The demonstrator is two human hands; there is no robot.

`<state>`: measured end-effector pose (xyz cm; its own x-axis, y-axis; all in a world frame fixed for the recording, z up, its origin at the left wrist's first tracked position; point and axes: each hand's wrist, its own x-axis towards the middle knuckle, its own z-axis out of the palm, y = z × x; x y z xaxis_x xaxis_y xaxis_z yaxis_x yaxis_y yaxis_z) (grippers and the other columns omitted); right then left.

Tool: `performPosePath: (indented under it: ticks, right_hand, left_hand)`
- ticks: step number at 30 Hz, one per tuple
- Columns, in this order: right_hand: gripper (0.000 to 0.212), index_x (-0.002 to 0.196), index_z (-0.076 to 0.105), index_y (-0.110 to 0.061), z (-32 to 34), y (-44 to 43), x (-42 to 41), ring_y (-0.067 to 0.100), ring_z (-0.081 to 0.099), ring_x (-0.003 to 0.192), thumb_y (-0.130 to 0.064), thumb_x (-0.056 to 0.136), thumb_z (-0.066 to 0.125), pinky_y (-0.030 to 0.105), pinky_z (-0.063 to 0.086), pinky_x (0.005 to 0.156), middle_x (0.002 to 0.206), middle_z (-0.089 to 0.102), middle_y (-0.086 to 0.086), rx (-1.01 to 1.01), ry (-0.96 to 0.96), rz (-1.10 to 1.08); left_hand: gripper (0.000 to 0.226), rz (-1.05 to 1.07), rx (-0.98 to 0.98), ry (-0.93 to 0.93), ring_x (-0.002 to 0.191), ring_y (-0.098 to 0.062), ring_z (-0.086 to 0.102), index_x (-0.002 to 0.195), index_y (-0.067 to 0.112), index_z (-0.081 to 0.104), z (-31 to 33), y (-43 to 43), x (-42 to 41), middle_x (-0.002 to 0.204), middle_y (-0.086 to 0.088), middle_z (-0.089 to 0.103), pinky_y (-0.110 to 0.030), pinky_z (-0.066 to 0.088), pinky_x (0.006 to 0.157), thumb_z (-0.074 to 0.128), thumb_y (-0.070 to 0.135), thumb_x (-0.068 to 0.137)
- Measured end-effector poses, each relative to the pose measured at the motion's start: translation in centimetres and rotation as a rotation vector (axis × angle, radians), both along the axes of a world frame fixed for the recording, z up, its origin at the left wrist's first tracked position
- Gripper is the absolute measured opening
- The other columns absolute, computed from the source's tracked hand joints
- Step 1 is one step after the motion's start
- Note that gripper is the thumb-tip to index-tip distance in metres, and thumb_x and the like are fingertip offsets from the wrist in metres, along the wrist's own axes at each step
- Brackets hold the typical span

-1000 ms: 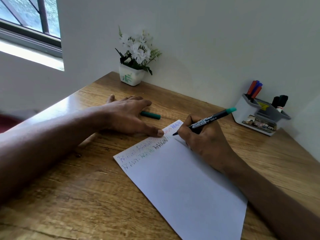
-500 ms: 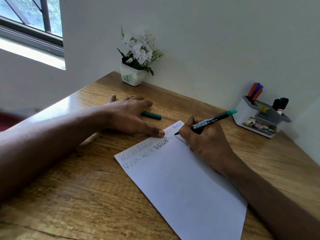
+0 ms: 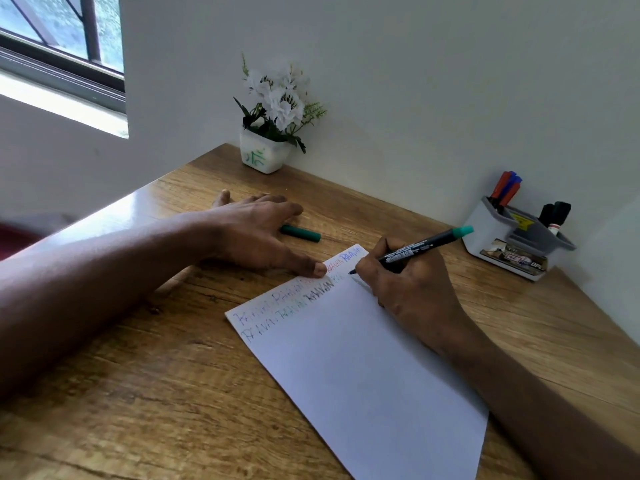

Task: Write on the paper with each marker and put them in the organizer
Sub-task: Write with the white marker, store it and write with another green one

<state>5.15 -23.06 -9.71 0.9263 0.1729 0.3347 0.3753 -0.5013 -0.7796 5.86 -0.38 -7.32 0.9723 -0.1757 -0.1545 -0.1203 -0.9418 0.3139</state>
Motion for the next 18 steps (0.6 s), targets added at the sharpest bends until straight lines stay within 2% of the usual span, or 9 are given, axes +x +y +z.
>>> performPosePath:
  ticks: [5,8,14,18]
  right_hand:
    - [0.016,0.072,0.063,-0.003,0.32,0.01,-0.06,0.016,0.05,0.052,-0.012,0.08,0.073,0.031,0.041,0.051,0.059,0.06,0.015,-0.032,-0.002,0.012]
    - [0.019,0.072,0.06,0.002,0.52,-0.02,-0.11,0.017,0.05,0.048,-0.011,0.081,0.071,0.031,0.041,0.049,0.054,0.056,0.017,-0.007,0.029,0.009]
    - [0.016,0.074,0.063,0.0,0.35,0.05,-0.07,0.012,0.048,0.044,-0.011,0.081,0.071,0.024,0.039,0.045,0.049,0.054,0.003,0.025,0.059,-0.042]
    - [0.017,0.075,0.062,0.001,0.45,0.12,-0.13,0.01,0.049,0.043,-0.01,0.083,0.071,0.022,0.042,0.044,0.05,0.056,0.002,0.026,0.08,-0.03]
  left_hand:
    - [0.126,0.002,0.005,0.001,0.159,-0.017,0.013,0.164,0.033,0.019,-0.04,-0.01,0.05,0.172,0.007,0.018,-0.064,-0.003,0.126,0.043,0.091,0.054]
    - [0.121,0.009,-0.003,-0.001,0.159,-0.017,0.014,0.163,0.033,0.019,-0.08,-0.03,0.04,0.172,0.007,0.02,-0.064,-0.003,0.126,0.048,0.091,0.06]
    - [0.125,0.0,-0.002,0.001,0.159,-0.018,0.015,0.163,0.033,0.019,-0.05,0.05,0.16,0.172,0.007,0.02,-0.064,-0.002,0.126,0.044,0.092,0.055]
    - [0.125,0.002,-0.013,0.007,0.159,-0.017,0.015,0.163,0.033,0.02,0.09,0.04,-0.02,0.172,0.007,0.019,-0.063,-0.002,0.126,0.044,0.09,0.055]
